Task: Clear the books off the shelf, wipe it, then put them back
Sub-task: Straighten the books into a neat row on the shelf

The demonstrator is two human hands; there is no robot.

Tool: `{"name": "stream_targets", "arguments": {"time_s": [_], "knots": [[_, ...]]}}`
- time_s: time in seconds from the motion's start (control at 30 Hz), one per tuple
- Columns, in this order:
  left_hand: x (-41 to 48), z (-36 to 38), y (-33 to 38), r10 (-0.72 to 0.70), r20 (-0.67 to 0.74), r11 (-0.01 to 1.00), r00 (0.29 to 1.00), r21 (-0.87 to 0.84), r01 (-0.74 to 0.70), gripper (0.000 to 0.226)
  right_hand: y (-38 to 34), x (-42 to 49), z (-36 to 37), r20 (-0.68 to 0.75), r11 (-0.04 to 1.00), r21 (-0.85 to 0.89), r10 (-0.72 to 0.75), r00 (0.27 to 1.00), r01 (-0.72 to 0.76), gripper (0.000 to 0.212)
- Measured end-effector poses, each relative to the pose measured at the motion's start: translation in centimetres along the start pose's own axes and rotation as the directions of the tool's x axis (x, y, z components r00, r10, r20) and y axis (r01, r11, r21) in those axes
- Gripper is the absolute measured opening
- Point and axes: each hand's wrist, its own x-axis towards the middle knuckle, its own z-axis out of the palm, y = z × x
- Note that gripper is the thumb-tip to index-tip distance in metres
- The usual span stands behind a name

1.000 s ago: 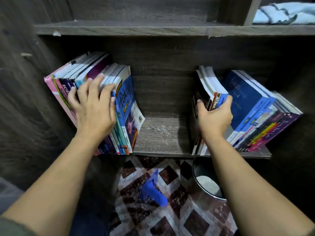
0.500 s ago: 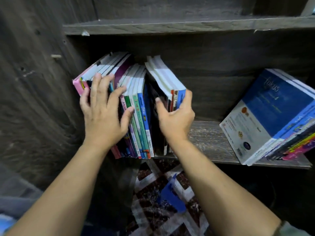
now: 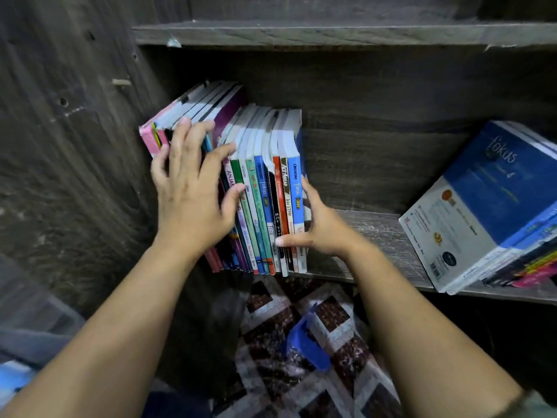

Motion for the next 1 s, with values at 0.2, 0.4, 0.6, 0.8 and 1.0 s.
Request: {"name": "stream_targets", "arguments": {"time_s": [0.2, 0.4, 0.6, 0.8, 1.0], "knots": [[0.1, 0.2, 0.6, -0.031, -0.014, 0.999, 0.999, -0.035, 0.030, 0.052, 0.2, 0.7, 3.2, -0.208, 0.998, -0.058, -0.017, 0.978, 0.005, 0.123], [0.2, 0.1, 1.1, -0.036, 0.048, 0.999, 0.998, 0.002, 0.035, 0.057, 0.5, 1.0, 1.5, -0.104, 0.998, -0.068, -0.011, 0.995, 0.004, 0.124], [0.3, 0.3, 1.8, -0.104, 0.073, 0.992, 0.992, 0.080, 0.098, 0.062, -0.2, 0.4, 3.3, -0.265, 0.992, -0.130, -0.036, 0.964, 0.002, 0.114], [0.3, -0.2, 3.5, -0.173, 0.107, 0.980, 0.979, 0.119, 0.160, 0.066, -2.3, -1.1, -0.5, -0.107, 0.982, -0.189, -0.012, 0.994, -0.009, 0.112], [1.1, -0.4, 5.5, -0.049, 0.087, 0.989, 0.995, 0.144, 0.036, 0.056, -4.7, -2.1, -3.4, -0.115, 0.938, -0.345, -0.085, 0.990, 0.040, 0.082]]}}
